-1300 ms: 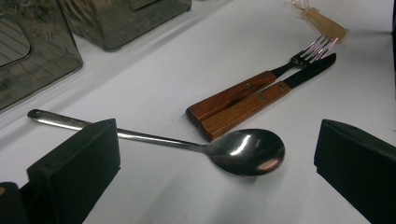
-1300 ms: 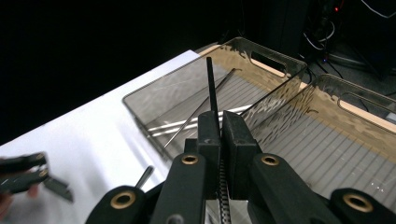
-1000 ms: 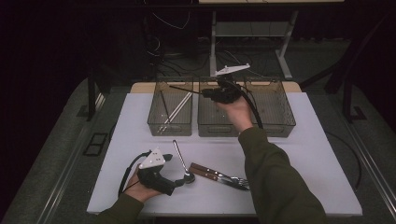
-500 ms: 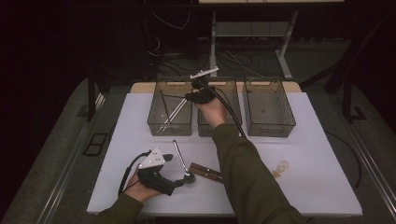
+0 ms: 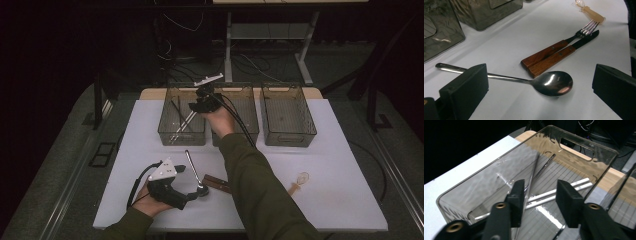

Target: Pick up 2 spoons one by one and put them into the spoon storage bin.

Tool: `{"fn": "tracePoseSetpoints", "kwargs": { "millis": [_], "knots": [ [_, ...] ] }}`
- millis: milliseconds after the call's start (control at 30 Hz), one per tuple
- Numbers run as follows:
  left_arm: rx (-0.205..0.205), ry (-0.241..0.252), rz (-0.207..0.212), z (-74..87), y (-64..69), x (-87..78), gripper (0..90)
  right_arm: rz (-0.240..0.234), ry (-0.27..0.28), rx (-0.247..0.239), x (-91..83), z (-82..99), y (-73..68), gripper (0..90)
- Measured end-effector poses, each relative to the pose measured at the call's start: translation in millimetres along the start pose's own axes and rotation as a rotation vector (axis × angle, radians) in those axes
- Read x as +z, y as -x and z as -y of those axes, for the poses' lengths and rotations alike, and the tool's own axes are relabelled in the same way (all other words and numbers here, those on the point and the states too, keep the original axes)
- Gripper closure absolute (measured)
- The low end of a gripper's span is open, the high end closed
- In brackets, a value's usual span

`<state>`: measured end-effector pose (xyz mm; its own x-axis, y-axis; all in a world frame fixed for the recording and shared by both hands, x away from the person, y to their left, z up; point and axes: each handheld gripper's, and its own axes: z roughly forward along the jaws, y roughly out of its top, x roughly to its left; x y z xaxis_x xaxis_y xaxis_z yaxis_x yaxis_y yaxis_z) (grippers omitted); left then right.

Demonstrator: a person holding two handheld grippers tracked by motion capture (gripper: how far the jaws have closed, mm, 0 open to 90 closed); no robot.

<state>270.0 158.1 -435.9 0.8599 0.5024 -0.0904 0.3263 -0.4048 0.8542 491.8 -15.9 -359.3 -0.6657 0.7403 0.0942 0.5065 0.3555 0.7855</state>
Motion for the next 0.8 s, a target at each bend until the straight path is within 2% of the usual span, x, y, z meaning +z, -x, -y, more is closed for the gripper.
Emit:
{"fn": "tracePoseSetpoints", "kwargs": {
  "millis": [100,267,400,500,567,633,700,800],
  "knots": [
    [0.0,-0.002,-0.001,0.0,0.2,0.3,0.0,-0.031,-0.008,0.011,-5.3,-0.9,1.6,49.7],
    [-0.005,-0.001,0.0,0.4,0.5,0.1,0.0,-0.078,-0.009,-0.003,-20.0,3.7,0.3,41.3],
    [-0.006,-0.001,-0.002,0.5,0.6,0.8,0.0,-0.107,0.009,-0.038,-37.1,12.7,-0.3,36.5],
    [-0.007,-0.005,-0.008,0.5,0.4,1.1,0.0,-0.132,0.019,-0.049,-49.0,22.2,1.7,27.5],
    [-0.005,-0.009,-0.012,0.7,-0.1,1.0,0.0,-0.12,0.027,-0.043,-56.4,28.7,2.1,26.7],
    [-0.007,-0.008,-0.014,0.8,-0.2,1.1,0.0,-0.07,0.034,-0.078,-66.6,37.7,1.5,24.4],
    [-0.006,-0.016,-0.017,0.7,-0.4,0.4,0.0,-0.047,0.024,-0.103,-75.1,45.1,2.5,20.9],
    [-0.01,-0.016,-0.019,1.2,-0.2,0.3,0.0,-0.062,0.028,-0.088,-87.3,55.4,7.5,19.2]
  ]
}}
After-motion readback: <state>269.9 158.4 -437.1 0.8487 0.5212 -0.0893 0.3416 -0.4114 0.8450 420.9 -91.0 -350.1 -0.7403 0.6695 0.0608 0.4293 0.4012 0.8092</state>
